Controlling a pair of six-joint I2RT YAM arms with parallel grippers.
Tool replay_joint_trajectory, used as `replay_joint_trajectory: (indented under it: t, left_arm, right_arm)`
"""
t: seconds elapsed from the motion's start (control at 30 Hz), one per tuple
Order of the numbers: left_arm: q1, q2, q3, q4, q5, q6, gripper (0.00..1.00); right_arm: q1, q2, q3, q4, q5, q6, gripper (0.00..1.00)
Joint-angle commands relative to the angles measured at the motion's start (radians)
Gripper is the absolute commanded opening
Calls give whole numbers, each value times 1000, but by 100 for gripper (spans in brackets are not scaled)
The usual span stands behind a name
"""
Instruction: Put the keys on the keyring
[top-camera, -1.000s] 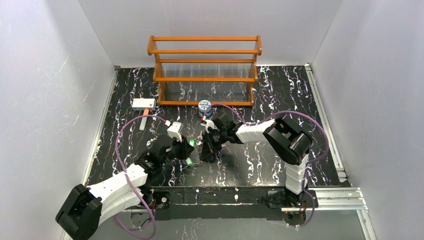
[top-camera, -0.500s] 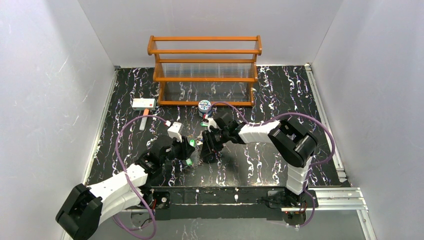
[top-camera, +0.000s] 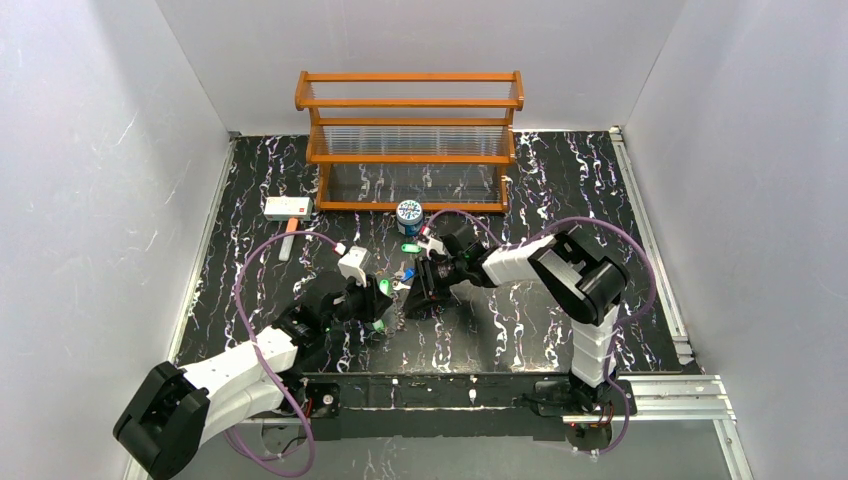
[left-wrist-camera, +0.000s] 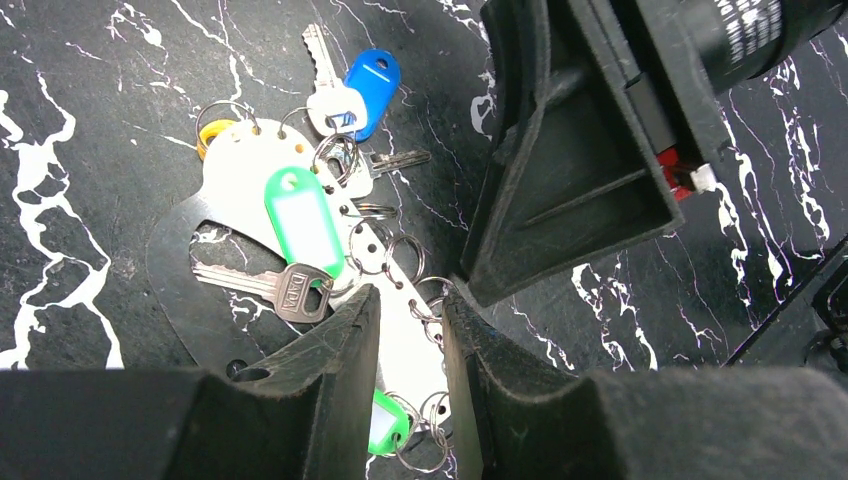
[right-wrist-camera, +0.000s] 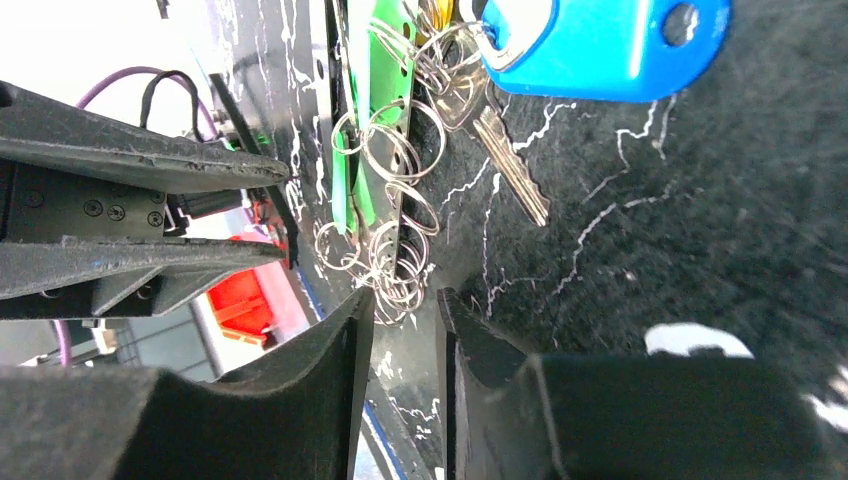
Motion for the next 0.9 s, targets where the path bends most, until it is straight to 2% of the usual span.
replay_joint_trajectory:
  t: [0.0,0.1,0.2,0.37,0.87]
  left_arm:
    - [-4,-9,-9,11,9,21,28]
    - [-4,-10,-9,10,12,21,28]
    - [-3,-15,-9,7,11,25,28]
    - [-4,-21,-8,5,11,28,28]
    - [-4,-12,-19,6,20,14,27]
  right_arm:
    - [2,57,-6,140,-105,109,37]
    - [2,91,8,165,-127,140,35]
    - [2,106,24,178,-132,152,29]
    - [0,99,56,148,-93,122,25]
    - [-16,93,87,120,-82,75,28]
